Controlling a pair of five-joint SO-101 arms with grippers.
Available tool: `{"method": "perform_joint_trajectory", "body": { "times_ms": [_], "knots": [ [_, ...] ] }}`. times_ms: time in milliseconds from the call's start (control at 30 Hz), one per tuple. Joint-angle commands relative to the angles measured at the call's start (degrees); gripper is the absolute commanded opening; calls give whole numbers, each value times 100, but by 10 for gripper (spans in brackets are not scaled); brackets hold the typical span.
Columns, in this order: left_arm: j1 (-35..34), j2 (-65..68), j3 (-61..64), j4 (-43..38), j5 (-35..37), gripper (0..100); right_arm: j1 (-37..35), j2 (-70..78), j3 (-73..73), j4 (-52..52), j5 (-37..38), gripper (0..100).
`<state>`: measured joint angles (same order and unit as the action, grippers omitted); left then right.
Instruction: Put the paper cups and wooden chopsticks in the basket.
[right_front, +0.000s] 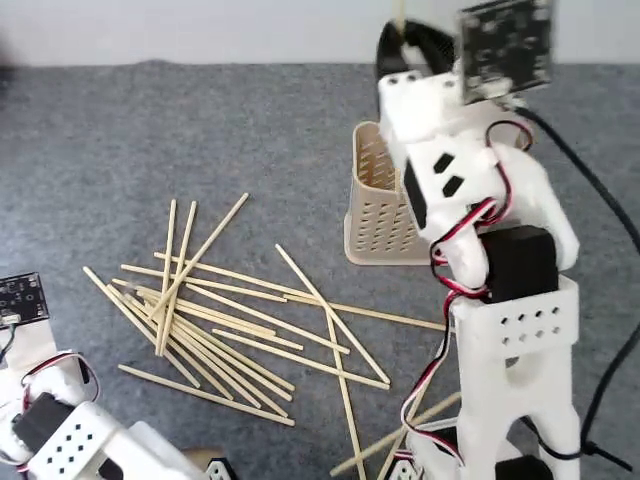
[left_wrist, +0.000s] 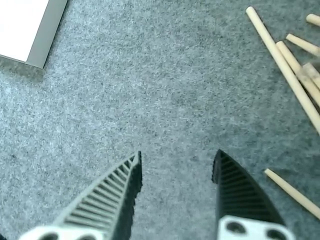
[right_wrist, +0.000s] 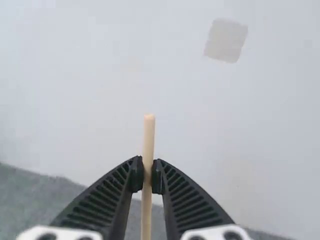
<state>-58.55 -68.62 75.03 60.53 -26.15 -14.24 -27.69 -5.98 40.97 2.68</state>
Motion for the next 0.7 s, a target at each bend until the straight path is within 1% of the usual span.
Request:
{"method": "perform_joint_trajectory", "body": {
  "times_ms": [0,167,333,400,533,600,667],
  "knots": [
    [35,-70,-66,-114,-53,222,233,48,123,-796,-193,9],
    [35,-70,-66,-114,-53,222,321,110,536,-1182,-299,9],
    [35,-70,-66,-114,-53,222,330,84,1503,-1499,-273,19],
    [35,-70,-57,-114,-53,223,330,48,1785,-1552,-264,70],
    [35,-70,-84,-114,-53,224,330,-242,1855,-1490,-299,243],
    [44,-70,-92,-114,-53,224,286,-541,1820,-1200,-299,266],
    [53,-70,-92,-114,-53,224,277,-936,1829,-857,-299,251]
  ]
}}
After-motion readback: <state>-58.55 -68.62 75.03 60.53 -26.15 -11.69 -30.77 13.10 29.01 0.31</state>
